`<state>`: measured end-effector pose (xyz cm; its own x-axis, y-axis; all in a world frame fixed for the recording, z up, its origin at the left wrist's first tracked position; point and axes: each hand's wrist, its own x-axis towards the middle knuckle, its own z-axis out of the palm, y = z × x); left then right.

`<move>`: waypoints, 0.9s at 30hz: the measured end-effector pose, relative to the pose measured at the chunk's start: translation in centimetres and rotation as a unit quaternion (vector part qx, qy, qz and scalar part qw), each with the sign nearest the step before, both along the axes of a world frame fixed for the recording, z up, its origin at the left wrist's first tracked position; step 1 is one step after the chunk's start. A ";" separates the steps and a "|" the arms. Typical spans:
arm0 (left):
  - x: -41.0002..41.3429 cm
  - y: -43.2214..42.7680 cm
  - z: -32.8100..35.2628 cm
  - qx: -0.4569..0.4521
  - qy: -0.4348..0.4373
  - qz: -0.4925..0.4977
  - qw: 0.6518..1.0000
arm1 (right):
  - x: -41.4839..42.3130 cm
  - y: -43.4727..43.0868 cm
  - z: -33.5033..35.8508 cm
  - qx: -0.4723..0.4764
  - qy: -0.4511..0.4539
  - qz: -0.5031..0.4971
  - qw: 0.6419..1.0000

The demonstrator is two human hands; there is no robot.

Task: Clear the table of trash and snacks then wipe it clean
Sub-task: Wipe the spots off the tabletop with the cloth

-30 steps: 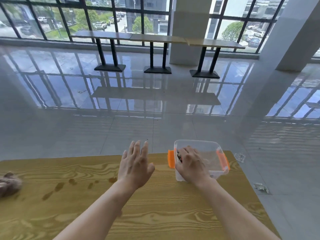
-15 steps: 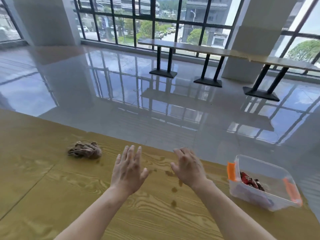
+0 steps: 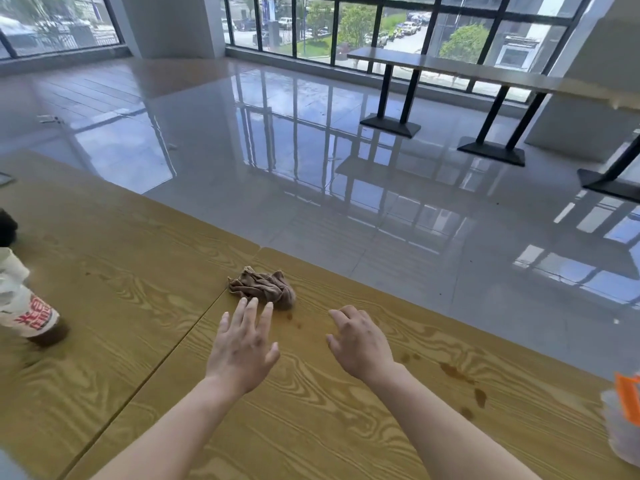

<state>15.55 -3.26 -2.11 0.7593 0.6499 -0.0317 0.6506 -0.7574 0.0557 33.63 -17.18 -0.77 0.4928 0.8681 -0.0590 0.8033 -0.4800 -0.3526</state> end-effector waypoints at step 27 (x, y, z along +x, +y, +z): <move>-1.6 11.2 -11.8 -0.119 -0.171 -0.097 0.973 | -6.5 11.3 -9.2 0.004 0.016 0.028 0.999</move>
